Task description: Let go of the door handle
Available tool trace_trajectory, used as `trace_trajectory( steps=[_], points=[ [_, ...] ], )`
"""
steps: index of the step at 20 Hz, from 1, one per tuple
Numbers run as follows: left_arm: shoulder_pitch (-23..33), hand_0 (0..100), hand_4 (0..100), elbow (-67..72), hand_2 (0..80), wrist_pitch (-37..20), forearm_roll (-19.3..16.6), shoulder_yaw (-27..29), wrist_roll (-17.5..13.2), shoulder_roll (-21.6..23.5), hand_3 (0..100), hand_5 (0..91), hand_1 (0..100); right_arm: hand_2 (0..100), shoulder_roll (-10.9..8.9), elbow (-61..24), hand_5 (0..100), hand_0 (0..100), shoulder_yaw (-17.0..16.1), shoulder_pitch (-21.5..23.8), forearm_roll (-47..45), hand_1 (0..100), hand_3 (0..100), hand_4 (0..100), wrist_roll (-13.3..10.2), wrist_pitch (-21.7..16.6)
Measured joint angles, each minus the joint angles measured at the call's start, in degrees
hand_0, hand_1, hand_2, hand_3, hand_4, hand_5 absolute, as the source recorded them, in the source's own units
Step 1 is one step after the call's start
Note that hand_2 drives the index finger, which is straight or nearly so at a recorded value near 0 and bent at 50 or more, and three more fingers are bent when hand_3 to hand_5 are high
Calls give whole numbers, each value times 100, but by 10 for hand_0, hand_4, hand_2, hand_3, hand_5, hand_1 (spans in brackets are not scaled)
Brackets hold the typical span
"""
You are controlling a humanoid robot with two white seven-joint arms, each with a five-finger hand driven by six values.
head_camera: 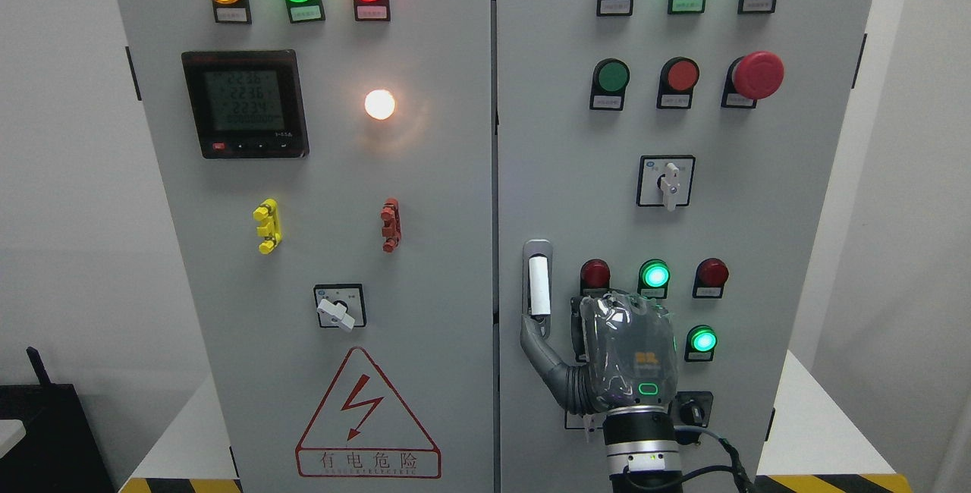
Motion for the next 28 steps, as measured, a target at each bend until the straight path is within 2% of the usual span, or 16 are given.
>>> trace_trajectory(
  steps=[28],
  points=[
    [0, 120, 0, 0, 0, 0, 0, 0, 0, 0, 0, 0, 389, 996, -2, 10, 919, 393, -153, -7, -169, 158, 1000, 866, -75, 0]
  ],
)
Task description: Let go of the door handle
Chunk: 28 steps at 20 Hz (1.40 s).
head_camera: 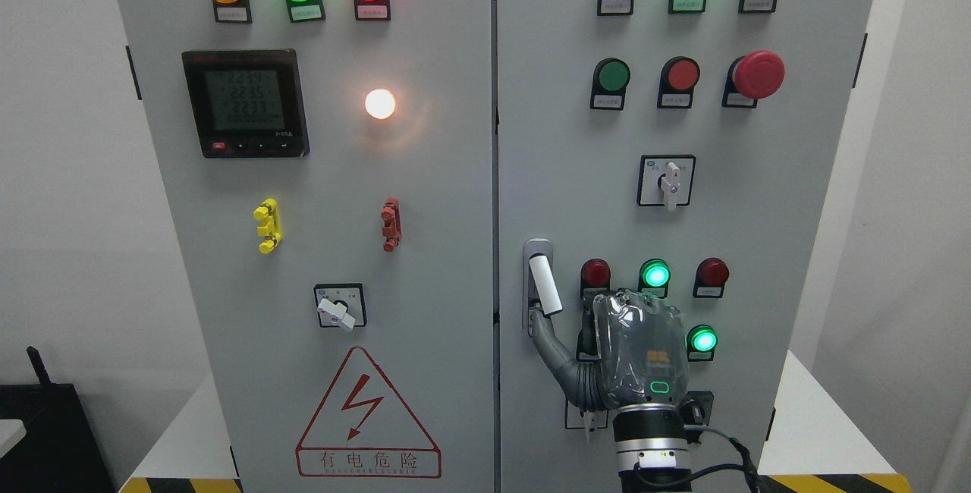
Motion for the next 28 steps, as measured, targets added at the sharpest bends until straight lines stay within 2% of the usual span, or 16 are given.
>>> trace_trajectory(
  steps=[28],
  points=[
    [0, 120, 0, 0, 0, 0, 0, 0, 0, 0, 0, 0, 389, 993, -40, -32, 921, 395, -49, 15, -128, 179, 1000, 868, -128, 7]
  ],
)
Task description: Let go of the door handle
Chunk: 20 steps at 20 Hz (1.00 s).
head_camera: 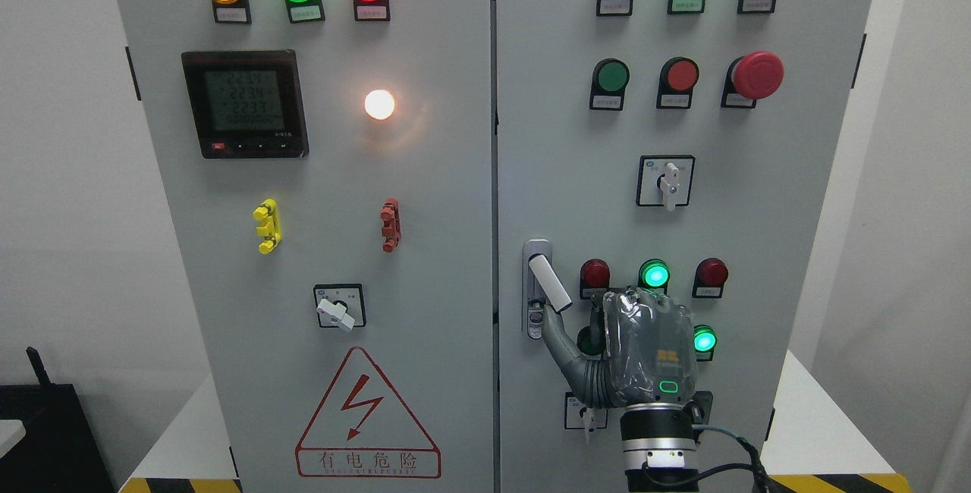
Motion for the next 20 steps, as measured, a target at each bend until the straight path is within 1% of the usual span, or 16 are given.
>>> trace_trajectory(
  steps=[9, 14, 20],
  points=[
    [0, 120, 0, 0, 0, 0, 0, 0, 0, 0, 0, 0, 389, 993, -10, -8, 922, 396, -40, -12, -6, 182, 1000, 870, 44, 0],
    [0, 120, 0, 0, 0, 0, 0, 0, 0, 0, 0, 0, 389, 993, -15, -14, 922, 398, -54, -18, -60, 182, 1000, 871, -30, 0],
    [0, 120, 0, 0, 0, 0, 0, 0, 0, 0, 0, 0, 389, 993, -21, -21, 922, 400, -70, -26, -98, 181, 1000, 874, -45, 0]
  ],
)
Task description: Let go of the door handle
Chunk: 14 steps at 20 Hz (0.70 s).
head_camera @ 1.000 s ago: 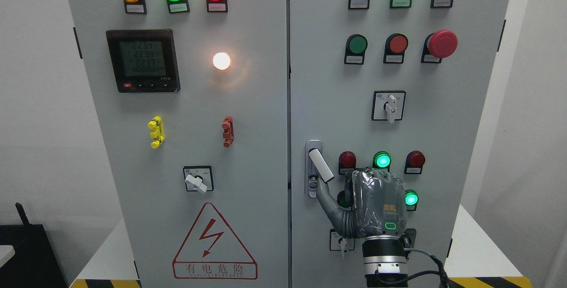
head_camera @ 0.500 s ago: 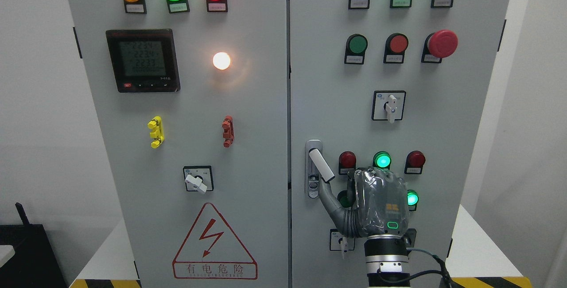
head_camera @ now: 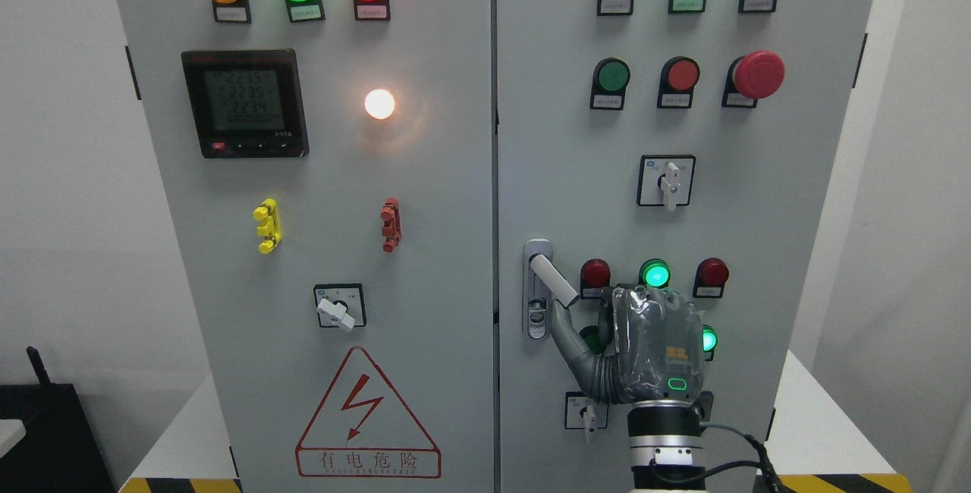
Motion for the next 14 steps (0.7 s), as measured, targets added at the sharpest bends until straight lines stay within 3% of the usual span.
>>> trace_trajectory(
  steps=[14],
  points=[
    [0, 120, 0, 0, 0, 0, 0, 0, 0, 0, 0, 0, 389, 993, -14, -4, 922, 398, -42, -13, -29, 189, 1000, 877, -9, 0]
  ],
)
